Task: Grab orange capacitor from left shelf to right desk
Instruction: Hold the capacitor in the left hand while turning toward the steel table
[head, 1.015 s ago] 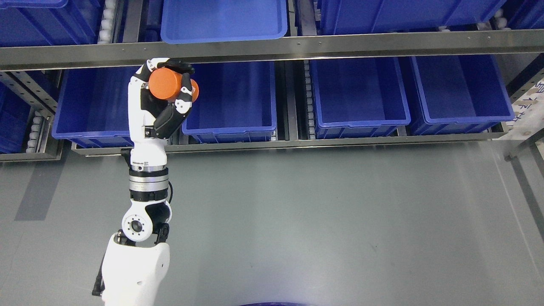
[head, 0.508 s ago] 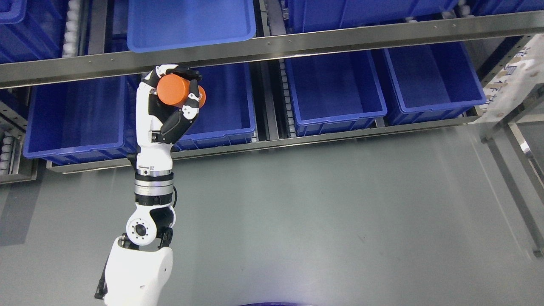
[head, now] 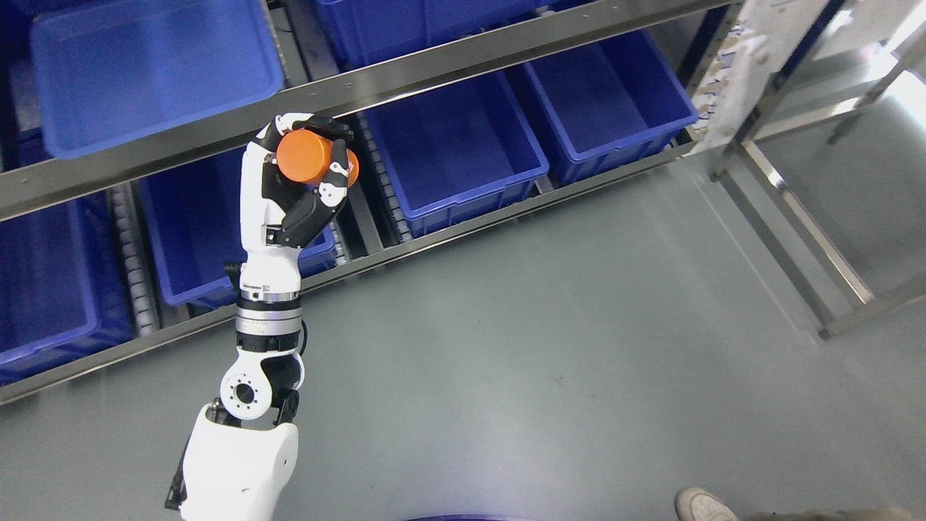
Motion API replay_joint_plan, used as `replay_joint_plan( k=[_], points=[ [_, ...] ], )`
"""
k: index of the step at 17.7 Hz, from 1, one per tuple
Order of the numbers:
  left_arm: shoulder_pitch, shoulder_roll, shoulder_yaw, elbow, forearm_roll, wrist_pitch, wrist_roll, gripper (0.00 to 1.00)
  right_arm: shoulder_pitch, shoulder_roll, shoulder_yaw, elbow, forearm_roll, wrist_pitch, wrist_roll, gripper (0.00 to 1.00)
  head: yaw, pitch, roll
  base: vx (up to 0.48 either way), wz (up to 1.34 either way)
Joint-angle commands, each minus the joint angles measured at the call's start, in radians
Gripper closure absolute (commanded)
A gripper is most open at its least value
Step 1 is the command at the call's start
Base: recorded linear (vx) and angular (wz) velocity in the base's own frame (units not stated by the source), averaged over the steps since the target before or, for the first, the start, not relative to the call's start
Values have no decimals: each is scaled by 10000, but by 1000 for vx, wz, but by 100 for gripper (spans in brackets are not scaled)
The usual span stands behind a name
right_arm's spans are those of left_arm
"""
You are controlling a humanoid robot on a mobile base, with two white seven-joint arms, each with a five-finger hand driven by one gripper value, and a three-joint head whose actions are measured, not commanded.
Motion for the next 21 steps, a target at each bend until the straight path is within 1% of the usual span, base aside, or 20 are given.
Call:
replay_joint_plan(
  k=[1, 13, 21],
  points=[
    [-10, 175, -187, 0, -4, 29, 10, 97, 230, -175, -107, -175, 61, -5, -3, 0, 0, 0, 0, 79, -671],
    [-316, 175, -187, 107, -4, 59, -6, 97, 230, -175, -107, -175, 61, -5, -3, 0, 0, 0, 0, 127, -603],
    [-408, 175, -264, 215, -4, 59, 10, 97, 230, -175, -107, -175, 62, -5, -3, 0, 0, 0, 0, 245, -433]
  ],
)
